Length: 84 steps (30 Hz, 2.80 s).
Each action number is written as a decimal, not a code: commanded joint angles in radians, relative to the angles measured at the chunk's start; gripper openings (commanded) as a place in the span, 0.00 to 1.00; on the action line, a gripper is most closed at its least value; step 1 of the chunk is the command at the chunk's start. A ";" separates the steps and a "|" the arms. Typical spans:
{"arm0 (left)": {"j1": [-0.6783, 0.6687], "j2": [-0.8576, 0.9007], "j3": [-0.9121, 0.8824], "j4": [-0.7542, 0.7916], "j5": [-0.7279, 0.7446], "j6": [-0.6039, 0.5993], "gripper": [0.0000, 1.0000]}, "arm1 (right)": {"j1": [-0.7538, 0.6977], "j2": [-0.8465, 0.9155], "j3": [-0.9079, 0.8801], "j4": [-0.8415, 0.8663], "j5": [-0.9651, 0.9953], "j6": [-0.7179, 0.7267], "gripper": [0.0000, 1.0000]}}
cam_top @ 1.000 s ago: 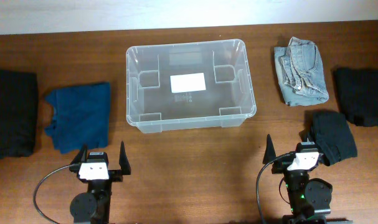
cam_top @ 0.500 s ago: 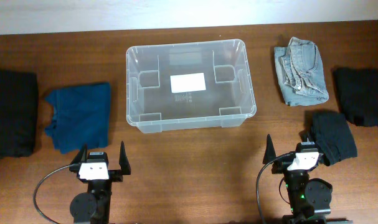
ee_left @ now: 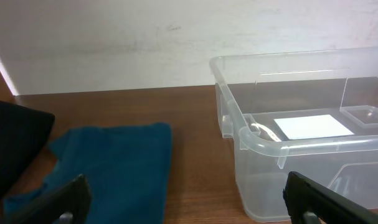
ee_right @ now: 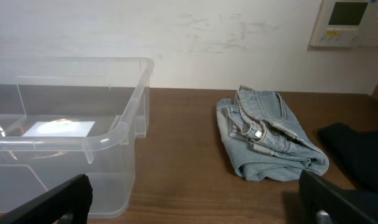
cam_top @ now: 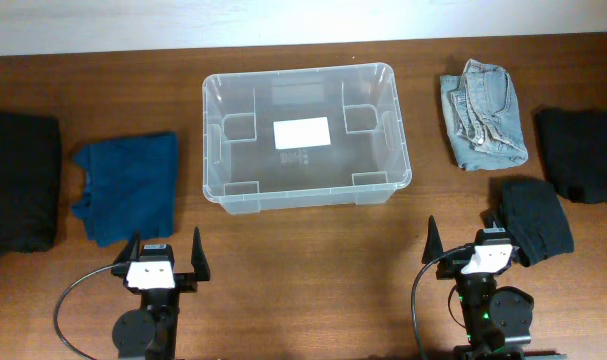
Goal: Pack container
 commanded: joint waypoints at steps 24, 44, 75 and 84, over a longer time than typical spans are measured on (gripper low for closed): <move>0.004 -0.008 -0.005 -0.004 0.001 0.012 0.99 | 0.006 -0.008 -0.005 -0.007 -0.002 0.001 0.98; 0.004 -0.008 -0.005 -0.004 0.001 0.013 0.99 | 0.006 -0.008 -0.005 -0.007 -0.002 0.001 0.98; 0.004 -0.008 -0.005 0.011 -0.025 0.016 0.99 | 0.006 -0.008 -0.005 -0.007 -0.002 0.001 0.98; 0.004 -0.008 0.126 0.042 0.089 0.017 0.99 | 0.006 -0.008 -0.005 -0.007 -0.002 0.001 0.98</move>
